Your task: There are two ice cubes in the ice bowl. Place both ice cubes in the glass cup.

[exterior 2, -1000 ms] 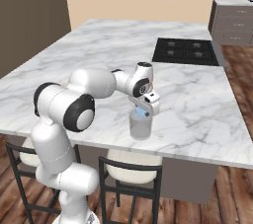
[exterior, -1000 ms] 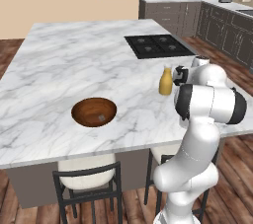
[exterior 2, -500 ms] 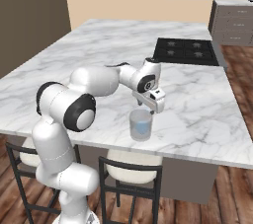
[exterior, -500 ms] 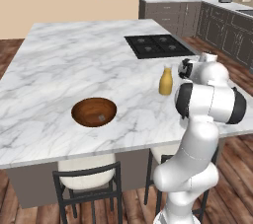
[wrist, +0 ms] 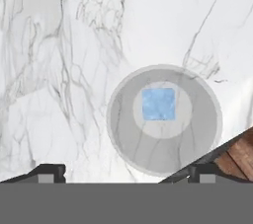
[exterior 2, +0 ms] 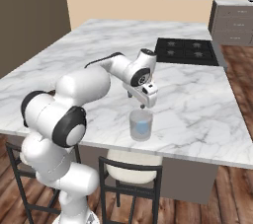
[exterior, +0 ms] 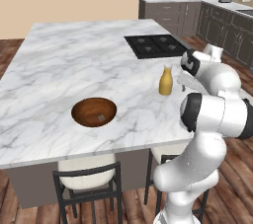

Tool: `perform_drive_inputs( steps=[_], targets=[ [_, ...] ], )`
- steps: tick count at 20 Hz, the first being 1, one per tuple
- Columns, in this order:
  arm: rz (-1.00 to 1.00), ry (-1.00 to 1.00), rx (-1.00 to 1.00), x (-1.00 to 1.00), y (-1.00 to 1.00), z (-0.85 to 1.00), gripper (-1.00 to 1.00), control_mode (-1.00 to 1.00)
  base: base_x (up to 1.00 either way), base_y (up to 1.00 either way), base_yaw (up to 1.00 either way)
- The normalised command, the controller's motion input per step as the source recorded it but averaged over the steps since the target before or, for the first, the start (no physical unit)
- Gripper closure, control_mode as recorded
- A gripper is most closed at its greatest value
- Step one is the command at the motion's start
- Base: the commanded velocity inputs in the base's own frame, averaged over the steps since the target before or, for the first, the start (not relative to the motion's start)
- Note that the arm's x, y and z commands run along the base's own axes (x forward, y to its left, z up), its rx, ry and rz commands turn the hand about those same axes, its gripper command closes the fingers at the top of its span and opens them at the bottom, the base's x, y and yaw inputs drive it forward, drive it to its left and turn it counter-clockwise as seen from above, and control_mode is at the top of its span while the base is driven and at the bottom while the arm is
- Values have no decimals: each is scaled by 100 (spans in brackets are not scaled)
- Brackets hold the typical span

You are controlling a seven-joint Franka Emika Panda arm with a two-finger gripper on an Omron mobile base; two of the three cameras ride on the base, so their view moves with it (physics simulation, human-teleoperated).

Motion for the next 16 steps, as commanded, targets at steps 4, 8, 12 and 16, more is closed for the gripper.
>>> perform_drive_inputs(
  steps=[4,8,12,16],
  targets=[
    [0,-8,7,-41,100,0,-100,-100,0,0,0],
    [0,-11,8,-10,100,6,-100,-100,0,0,0],
    [0,-4,4,3,100,21,-100,-100,0,0,0],
    [0,0,2,10,100,31,-100,-100,0,0,0]
  ],
)
